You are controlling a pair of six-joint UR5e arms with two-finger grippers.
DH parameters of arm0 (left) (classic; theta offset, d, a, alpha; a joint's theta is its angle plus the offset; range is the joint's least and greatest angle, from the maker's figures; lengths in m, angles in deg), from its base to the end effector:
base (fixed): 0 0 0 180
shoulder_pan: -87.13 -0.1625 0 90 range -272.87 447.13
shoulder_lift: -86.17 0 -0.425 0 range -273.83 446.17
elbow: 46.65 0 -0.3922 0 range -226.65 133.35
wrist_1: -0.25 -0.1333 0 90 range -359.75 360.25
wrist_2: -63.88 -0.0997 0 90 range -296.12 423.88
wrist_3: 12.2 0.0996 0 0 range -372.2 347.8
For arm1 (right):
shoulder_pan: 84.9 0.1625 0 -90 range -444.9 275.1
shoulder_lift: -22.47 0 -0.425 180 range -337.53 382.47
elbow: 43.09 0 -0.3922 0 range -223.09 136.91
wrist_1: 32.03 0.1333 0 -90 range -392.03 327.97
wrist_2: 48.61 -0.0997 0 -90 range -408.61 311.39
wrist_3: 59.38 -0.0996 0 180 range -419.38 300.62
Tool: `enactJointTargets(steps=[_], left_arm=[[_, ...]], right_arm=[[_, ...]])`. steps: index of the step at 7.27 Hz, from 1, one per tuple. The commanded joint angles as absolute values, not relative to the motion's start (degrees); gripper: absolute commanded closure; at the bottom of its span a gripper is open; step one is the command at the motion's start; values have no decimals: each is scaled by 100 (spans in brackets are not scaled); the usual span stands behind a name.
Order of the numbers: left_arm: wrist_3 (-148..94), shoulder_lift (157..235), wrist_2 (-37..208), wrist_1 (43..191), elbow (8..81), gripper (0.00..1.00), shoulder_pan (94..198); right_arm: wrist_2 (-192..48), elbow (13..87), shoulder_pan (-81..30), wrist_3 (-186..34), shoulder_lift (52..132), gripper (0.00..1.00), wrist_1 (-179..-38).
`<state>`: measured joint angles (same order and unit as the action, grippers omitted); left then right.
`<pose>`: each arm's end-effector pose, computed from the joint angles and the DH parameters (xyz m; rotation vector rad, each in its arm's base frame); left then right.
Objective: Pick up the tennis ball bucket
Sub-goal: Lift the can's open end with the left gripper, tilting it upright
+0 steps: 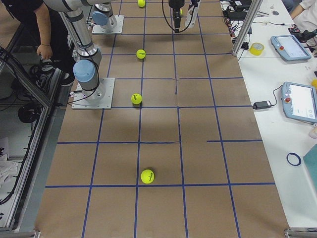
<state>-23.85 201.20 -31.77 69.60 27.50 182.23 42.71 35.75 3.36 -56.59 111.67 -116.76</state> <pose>-0.1838 -0.6707 0.4077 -0.1897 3.0504 -0.3256 0.1158 -0.5036 0.5677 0.0269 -3.1120 0.1368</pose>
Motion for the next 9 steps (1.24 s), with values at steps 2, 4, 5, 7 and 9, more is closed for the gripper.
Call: enactJointTargets(steps=[2,4,5,7,9], left_arm=[[-1830,20201,-3641,5969,3252,100,18749],[-1775,20289,-3458,5677,3420,100,18986],[-1791,20298,-3325,5676,3429,100,18987],[-1774,20368,-3315,5685,3464,100,19127],[-1774,20395,-3280,5694,3508,100,19145]], right_arm=[[4245,3575,334,-5665,11168,82,-11632],[4236,3584,334,-5665,11168,100,-11623],[4218,3575,334,-5674,11176,60,-11693],[4218,3584,334,-5683,11176,12,-11693],[4166,3584,334,-5718,11168,0,-11702]])
